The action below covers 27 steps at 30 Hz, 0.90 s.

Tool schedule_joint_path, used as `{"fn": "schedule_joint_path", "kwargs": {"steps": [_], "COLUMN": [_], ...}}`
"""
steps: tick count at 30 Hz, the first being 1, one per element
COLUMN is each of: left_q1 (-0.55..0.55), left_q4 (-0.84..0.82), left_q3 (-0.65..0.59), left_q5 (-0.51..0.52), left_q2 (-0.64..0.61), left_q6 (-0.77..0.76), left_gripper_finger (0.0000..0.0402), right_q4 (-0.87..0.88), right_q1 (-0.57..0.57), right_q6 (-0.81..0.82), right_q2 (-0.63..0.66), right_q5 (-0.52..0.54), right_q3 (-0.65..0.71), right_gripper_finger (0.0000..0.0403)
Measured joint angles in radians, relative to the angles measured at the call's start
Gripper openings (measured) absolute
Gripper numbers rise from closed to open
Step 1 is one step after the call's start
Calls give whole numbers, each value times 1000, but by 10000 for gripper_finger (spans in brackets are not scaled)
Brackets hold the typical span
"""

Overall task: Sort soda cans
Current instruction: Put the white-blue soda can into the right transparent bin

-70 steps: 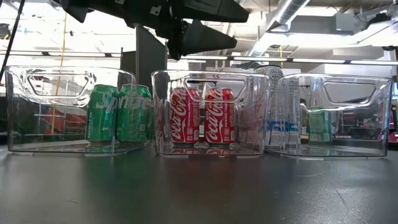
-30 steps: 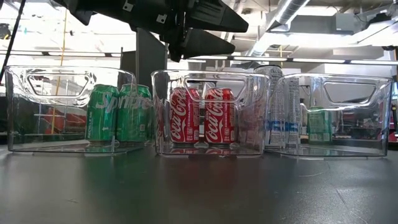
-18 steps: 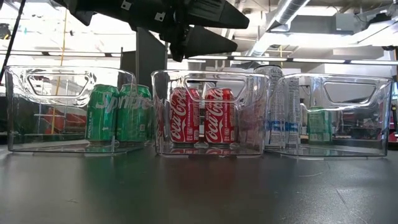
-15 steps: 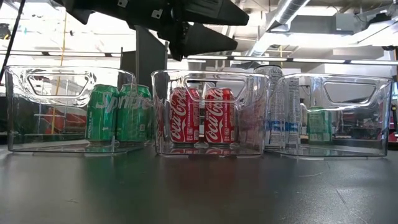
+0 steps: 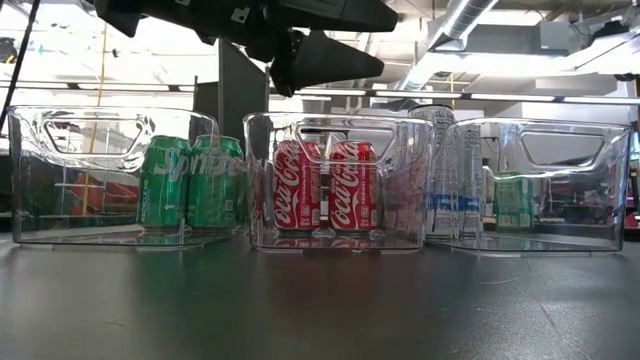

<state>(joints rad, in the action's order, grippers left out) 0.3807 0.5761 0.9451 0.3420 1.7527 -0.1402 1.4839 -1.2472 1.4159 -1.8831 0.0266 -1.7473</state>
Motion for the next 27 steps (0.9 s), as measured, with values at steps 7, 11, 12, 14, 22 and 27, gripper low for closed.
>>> {"fn": "schedule_joint_path", "kwargs": {"steps": [7, 11, 12, 14, 22, 27], "left_q1": [19, 33, 37, 42, 57, 60], "left_q4": [-12, -12, -12, -11, -11, -14], "left_q3": [0, 0, 0, 0, 0, 0], "left_q5": [0, 0, 0, 0, 0, 0], "left_q2": [0, 0, 0, 0, 0, 0], "left_q6": [1, 1, 3, 5, 5, 3], "left_gripper_finger": [281, 281, 281, 281, 281, 281], "right_q4": [10, 12, 12, 12, -14, -52], "right_q1": [-14, -31, -32, -39, -46, -47], "right_q6": [44, 85, 98, 109, 131, 122], "right_q2": [-4, -4, -4, -4, -4, -4], "right_q5": [-5, -5, -5, -5, -1, 2], "right_q3": [0, 6, 11, 21, 69, 107], "right_gripper_finger": [372, 372, 372, 372, 372, 372]}}
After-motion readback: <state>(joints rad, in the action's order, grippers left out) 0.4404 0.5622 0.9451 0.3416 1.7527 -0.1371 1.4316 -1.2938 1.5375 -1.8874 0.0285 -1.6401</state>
